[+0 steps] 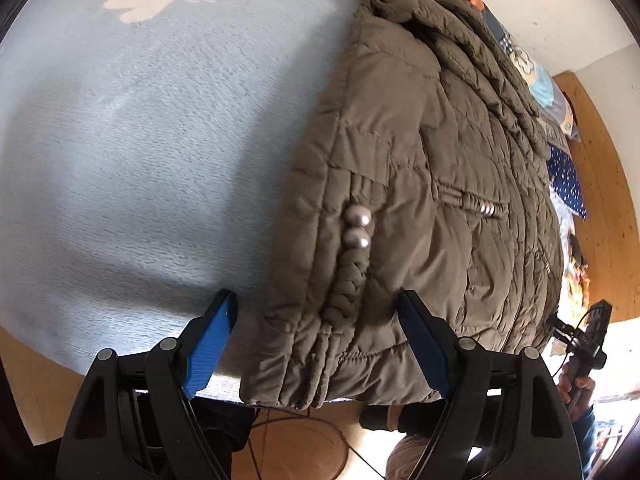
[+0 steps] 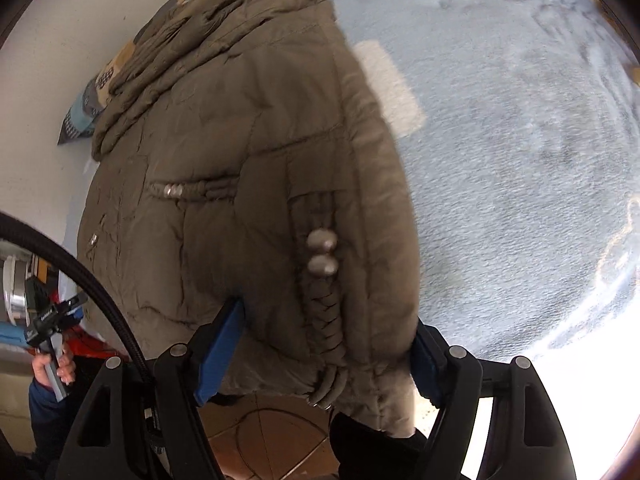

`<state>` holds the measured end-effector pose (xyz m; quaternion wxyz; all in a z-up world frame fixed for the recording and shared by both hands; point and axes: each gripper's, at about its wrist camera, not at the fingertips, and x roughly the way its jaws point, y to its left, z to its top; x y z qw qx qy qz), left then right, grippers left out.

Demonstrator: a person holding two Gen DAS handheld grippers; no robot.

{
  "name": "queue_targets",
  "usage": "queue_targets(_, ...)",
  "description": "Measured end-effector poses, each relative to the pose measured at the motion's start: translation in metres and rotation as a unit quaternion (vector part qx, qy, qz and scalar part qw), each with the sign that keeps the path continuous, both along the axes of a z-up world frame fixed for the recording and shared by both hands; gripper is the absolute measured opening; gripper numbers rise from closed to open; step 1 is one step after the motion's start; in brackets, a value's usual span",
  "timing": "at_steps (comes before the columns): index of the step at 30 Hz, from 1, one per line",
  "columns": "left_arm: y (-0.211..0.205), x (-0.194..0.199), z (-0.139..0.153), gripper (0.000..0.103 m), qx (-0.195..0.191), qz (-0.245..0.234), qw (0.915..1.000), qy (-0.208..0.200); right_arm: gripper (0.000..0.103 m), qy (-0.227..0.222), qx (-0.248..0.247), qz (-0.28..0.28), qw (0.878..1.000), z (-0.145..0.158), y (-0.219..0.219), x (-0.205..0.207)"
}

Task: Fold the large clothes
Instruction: 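Move both tools to the jacket hem, then grasp the jacket hem with both tools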

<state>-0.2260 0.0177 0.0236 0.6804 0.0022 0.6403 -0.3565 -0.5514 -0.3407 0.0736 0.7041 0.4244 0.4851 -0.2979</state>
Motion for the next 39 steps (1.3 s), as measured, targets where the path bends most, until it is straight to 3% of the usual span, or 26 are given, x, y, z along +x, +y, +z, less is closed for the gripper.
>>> queue_targets(5,-0.002,-0.001,-0.002,0.081,0.007,-0.006,0.9999,-0.009,0.08,-0.003,-0.001,-0.014,1.0,0.003,-0.003,-0.012)
queue_targets(13,-0.006,-0.008,-0.001,0.082,0.003,-0.024,0.9995,-0.019,0.078,0.002,0.018,0.019,1.0,-0.007,0.003,0.004)
queue_targets(17,-0.014,-0.018,0.009,0.069,-0.014,-0.05,0.9975,-0.047,0.041,-0.03,0.028,0.036,0.999,-0.003,0.012,0.011)
queue_targets(19,-0.017,-0.021,0.01,0.065,-0.009,-0.06,0.9963,-0.061,0.036,-0.048,0.026,0.042,0.998,0.002,0.015,0.01)
queue_targets(24,-0.022,-0.022,0.003,0.07,0.005,-0.07,0.9951,-0.069,0.037,-0.043,0.029,0.04,0.998,-0.002,0.015,0.01)
queue_targets(26,-0.026,-0.023,0.001,0.077,0.007,-0.075,0.9948,-0.069,0.048,-0.033,0.034,0.034,0.998,-0.005,0.012,0.007)
queue_targets(29,-0.031,-0.029,-0.002,0.085,0.013,-0.086,0.9932,-0.077,0.054,-0.019,0.034,0.034,0.999,-0.011,0.009,0.009)
queue_targets(34,-0.044,-0.038,-0.004,0.088,0.025,-0.106,0.9881,-0.109,0.049,0.001,0.043,0.042,0.998,-0.022,0.004,0.013)
queue_targets(37,-0.044,-0.042,0.002,0.072,0.023,-0.118,0.9842,-0.13,0.03,-0.001,0.027,0.065,0.998,-0.017,0.011,0.023)
queue_targets(39,-0.043,-0.049,0.012,0.044,0.017,-0.128,0.9796,-0.154,0.021,-0.008,0.011,0.083,0.996,-0.006,0.018,0.029)
